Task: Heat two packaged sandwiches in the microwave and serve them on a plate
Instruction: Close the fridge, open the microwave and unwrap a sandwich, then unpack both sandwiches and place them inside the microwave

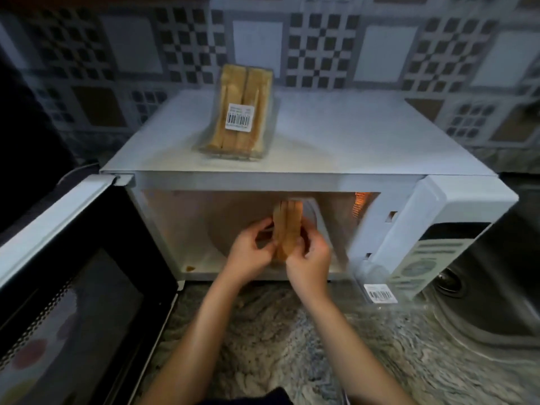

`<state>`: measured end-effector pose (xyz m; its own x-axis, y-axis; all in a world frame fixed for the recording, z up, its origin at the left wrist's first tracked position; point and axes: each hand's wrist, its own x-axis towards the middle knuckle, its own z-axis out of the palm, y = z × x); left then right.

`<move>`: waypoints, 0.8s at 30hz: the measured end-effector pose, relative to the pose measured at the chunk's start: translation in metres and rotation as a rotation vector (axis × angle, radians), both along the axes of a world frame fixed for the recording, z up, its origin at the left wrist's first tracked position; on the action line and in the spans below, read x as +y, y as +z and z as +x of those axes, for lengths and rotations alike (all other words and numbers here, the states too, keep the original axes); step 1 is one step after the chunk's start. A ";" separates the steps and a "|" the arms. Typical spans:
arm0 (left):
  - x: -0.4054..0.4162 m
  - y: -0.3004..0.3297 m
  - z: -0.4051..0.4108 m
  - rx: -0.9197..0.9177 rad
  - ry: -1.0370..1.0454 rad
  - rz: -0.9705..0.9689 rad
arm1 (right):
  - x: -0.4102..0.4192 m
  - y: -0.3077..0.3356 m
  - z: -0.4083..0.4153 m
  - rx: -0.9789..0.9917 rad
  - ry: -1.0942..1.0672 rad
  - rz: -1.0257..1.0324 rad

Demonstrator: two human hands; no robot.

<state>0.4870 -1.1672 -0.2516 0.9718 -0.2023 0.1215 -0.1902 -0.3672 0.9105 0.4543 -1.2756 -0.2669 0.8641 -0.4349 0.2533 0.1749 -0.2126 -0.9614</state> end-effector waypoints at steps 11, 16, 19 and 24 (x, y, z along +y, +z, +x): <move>-0.024 -0.013 0.036 0.099 -0.065 0.022 | -0.004 -0.007 0.040 0.120 -0.111 0.087; -0.024 -0.018 0.037 0.065 -0.062 0.030 | -0.005 -0.010 0.038 0.161 -0.097 0.080; -0.022 -0.019 0.032 0.039 -0.061 0.044 | -0.005 -0.007 0.031 0.193 -0.064 0.084; -0.017 -0.024 0.016 -0.019 -0.061 0.061 | -0.004 -0.006 0.014 0.280 0.011 -0.023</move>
